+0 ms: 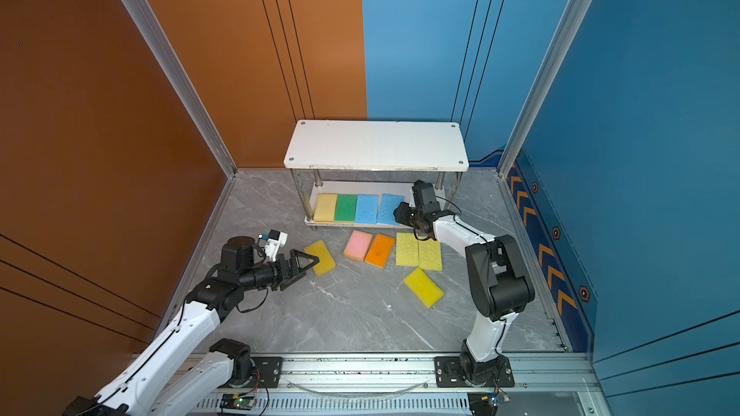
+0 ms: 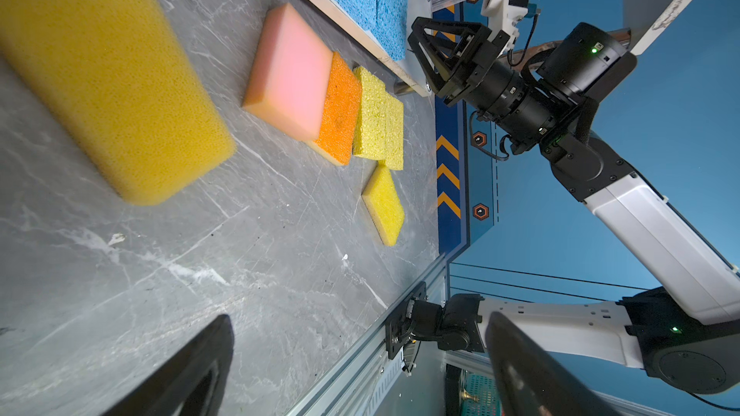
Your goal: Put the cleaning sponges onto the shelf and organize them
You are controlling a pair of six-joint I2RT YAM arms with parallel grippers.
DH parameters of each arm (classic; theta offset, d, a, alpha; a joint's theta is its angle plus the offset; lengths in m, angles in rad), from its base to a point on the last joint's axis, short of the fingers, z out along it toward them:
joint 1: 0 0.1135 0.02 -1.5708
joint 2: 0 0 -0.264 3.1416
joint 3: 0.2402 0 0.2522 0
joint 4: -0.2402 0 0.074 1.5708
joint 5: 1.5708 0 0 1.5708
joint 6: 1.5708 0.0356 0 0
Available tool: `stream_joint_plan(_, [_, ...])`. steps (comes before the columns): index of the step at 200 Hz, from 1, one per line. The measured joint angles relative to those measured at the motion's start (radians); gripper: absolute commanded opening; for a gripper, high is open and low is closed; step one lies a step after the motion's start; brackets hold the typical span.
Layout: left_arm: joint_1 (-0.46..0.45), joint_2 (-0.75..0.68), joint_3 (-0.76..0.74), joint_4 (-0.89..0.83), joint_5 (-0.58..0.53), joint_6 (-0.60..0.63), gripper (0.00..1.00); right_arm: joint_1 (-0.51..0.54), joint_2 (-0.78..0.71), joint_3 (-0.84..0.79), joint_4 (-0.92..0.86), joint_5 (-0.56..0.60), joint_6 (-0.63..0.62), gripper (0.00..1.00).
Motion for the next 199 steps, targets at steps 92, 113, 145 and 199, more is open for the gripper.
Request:
stream_joint_plan(92, [0.002,0.000,-0.009,0.015,0.003,-0.004,0.98,0.000,0.055,0.056,-0.006,0.009,-0.001,0.52])
stream_joint_plan(113, [0.002,0.000,-0.020,0.014,0.004,-0.005,0.98,-0.001,0.078,0.072,-0.006,0.009,0.001,0.53])
stream_joint_plan(145, [0.011,0.000,-0.022,0.015,0.008,-0.006,0.98,-0.003,0.109,0.101,-0.001,0.008,0.002,0.54])
stream_joint_plan(199, [0.020,0.000,-0.026,0.015,0.014,-0.006,0.98,-0.005,0.132,0.124,0.014,0.008,0.002,0.54])
